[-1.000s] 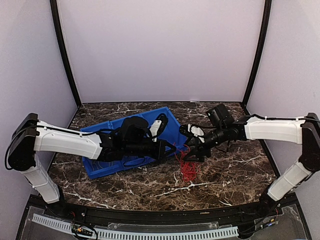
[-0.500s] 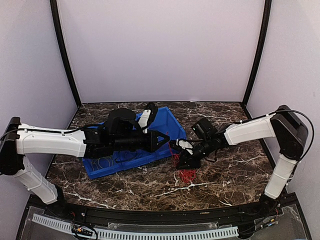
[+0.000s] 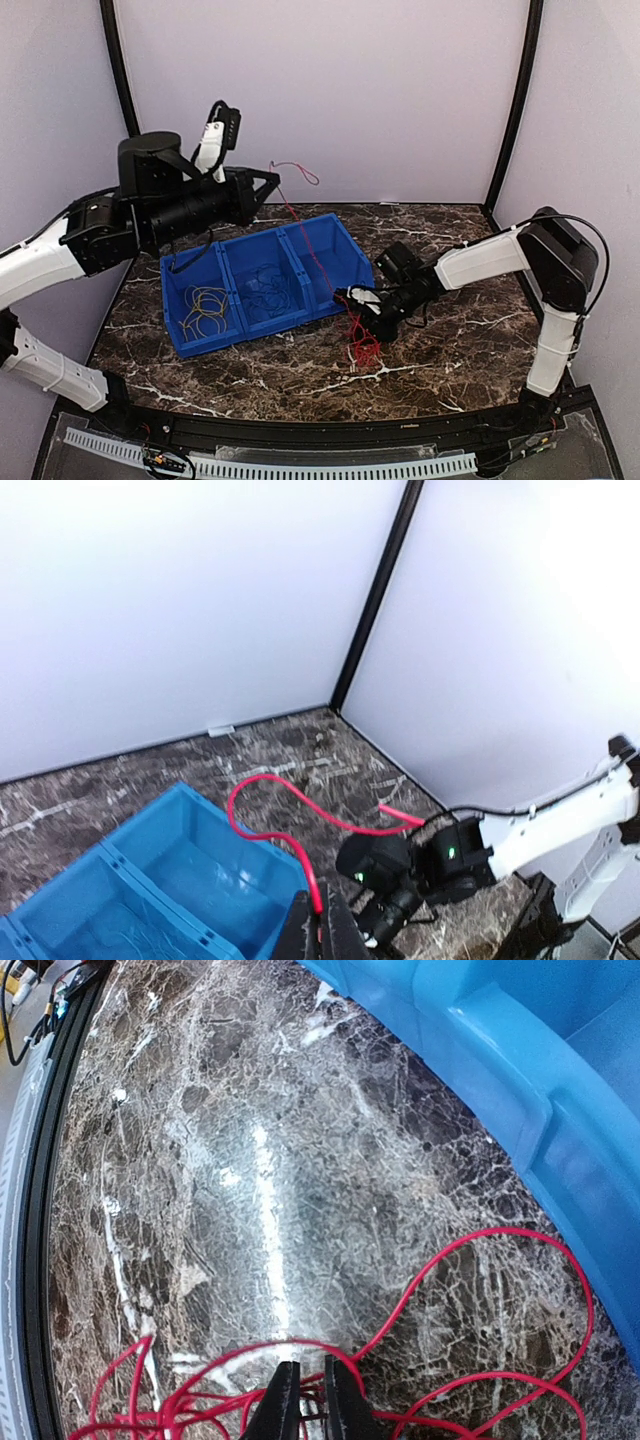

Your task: Untangle the cables

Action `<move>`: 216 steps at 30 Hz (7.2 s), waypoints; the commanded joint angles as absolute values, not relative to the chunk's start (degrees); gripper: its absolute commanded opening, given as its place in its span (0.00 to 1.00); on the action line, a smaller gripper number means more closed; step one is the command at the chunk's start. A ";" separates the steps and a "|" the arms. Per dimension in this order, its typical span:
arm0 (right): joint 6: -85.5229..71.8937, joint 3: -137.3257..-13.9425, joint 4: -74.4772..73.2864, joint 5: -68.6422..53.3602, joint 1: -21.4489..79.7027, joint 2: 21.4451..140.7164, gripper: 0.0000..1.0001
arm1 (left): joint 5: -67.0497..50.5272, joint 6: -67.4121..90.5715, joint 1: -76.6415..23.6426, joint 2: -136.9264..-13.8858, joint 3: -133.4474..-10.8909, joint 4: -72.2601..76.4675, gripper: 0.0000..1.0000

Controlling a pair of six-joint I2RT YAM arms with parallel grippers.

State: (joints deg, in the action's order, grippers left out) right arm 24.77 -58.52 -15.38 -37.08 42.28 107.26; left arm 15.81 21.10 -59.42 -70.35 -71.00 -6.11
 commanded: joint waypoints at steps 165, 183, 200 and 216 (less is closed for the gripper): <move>47.11 -55.41 -29.12 -14.32 36.03 98.72 0.61 | 6.16 22.69 -59.68 -65.41 -60.33 -3.18 0.00; 28.46 -81.45 -65.23 -45.37 32.09 100.86 0.00 | 11.53 21.12 -59.68 -64.36 -58.67 -2.79 0.00; 42.87 -79.76 -77.89 -64.59 26.17 95.31 0.03 | 7.66 16.87 -59.68 -69.33 -54.74 3.27 0.00; 41.30 -79.63 -71.63 -64.18 27.21 97.97 0.00 | -6.18 16.79 -62.30 -83.99 -53.79 25.92 0.20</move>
